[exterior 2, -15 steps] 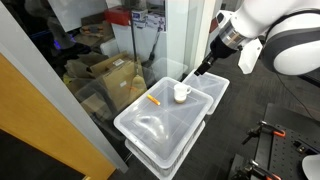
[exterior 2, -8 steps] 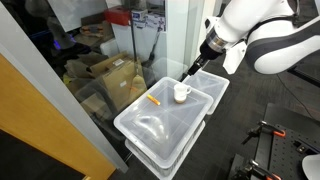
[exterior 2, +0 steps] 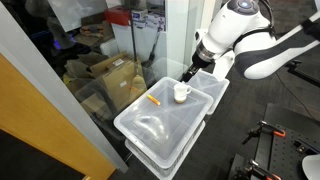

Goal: Place orange object inside the mug

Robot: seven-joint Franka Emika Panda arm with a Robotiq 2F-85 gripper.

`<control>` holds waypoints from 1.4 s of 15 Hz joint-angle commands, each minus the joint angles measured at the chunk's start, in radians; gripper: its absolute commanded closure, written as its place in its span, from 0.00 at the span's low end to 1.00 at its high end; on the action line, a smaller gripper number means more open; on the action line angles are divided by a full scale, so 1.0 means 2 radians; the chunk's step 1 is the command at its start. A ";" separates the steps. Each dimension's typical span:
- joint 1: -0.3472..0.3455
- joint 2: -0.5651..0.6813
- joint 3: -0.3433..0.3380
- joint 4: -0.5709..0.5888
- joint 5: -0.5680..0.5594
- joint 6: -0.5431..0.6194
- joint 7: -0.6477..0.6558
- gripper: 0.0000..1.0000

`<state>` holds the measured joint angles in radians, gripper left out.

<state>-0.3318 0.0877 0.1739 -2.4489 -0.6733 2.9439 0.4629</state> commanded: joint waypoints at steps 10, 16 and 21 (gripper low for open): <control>0.002 0.076 -0.013 0.043 -0.066 0.000 0.060 0.00; 0.014 0.088 -0.021 0.057 -0.084 -0.007 0.076 0.00; 0.024 0.140 -0.025 0.093 -0.097 0.001 0.074 0.00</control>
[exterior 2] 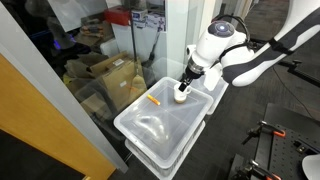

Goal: Place orange object inside the mug

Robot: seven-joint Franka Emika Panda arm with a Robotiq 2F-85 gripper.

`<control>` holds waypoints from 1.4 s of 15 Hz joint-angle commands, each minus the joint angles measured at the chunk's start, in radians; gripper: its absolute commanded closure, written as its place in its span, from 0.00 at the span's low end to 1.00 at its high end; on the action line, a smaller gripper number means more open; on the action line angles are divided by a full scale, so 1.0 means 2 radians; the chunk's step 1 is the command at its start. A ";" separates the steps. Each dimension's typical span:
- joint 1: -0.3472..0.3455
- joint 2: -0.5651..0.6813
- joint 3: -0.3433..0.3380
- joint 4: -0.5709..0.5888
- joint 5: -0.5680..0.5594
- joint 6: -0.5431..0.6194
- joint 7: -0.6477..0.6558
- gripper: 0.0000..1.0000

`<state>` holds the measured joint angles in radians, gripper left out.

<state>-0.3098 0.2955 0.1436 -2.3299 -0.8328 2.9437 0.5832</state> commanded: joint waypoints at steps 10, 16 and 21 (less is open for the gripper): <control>0.046 0.148 -0.036 0.140 -0.016 -0.009 0.016 0.00; 0.040 0.213 -0.022 0.197 0.003 -0.008 -0.011 0.00; 0.031 0.251 -0.007 0.234 0.014 -0.012 -0.024 0.00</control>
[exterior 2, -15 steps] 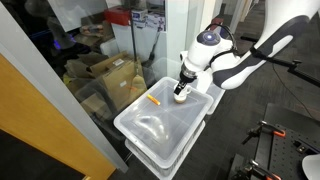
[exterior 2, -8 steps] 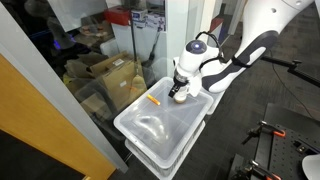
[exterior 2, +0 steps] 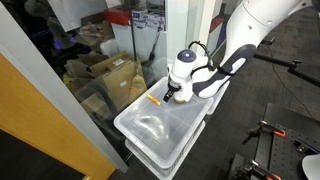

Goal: Place orange object inside the mug

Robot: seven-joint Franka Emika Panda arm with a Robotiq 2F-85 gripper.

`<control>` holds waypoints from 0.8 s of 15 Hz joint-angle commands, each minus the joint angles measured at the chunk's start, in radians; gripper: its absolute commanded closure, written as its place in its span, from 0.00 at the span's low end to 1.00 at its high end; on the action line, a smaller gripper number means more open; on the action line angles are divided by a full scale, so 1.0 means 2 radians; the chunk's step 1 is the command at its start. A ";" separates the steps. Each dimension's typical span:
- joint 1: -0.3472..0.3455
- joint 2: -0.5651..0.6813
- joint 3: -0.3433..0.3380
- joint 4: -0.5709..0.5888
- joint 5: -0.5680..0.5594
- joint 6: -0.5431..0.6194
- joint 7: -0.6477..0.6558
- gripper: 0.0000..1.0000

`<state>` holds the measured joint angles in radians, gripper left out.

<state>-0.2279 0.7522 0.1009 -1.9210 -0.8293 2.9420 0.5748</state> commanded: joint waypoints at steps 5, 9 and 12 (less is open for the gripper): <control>0.060 0.045 -0.042 0.057 0.221 -0.007 -0.184 0.00; 0.073 0.068 -0.048 0.096 0.295 -0.023 -0.253 0.00; 0.077 0.086 -0.051 0.125 0.322 -0.037 -0.279 0.00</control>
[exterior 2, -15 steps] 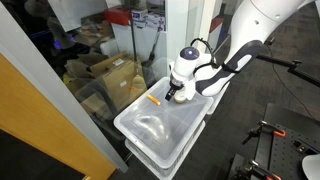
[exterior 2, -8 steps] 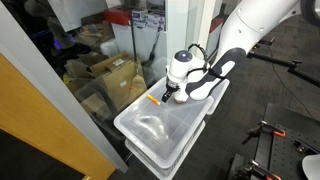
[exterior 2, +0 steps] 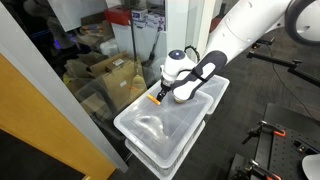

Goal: Place orange object inside the mug

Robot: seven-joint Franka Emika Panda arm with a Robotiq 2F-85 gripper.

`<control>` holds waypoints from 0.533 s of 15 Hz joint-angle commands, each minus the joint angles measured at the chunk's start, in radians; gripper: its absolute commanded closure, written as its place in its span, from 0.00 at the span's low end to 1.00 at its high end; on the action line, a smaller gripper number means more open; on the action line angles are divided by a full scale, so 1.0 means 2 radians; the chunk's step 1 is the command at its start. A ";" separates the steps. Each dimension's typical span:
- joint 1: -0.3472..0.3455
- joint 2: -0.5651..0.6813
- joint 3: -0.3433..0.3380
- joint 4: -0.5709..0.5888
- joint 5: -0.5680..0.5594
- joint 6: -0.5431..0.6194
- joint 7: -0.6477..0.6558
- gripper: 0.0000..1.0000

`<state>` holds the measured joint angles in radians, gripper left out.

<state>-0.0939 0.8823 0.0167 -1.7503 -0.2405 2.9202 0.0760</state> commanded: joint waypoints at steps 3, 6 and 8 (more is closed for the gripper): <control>0.013 0.038 -0.013 0.066 0.041 -0.040 -0.042 0.00; 0.016 0.055 -0.016 0.089 0.045 -0.046 -0.048 0.00; 0.019 0.068 -0.019 0.103 0.043 -0.041 -0.047 0.00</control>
<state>-0.0795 0.9753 0.0009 -1.6150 -0.1828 2.8664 0.0213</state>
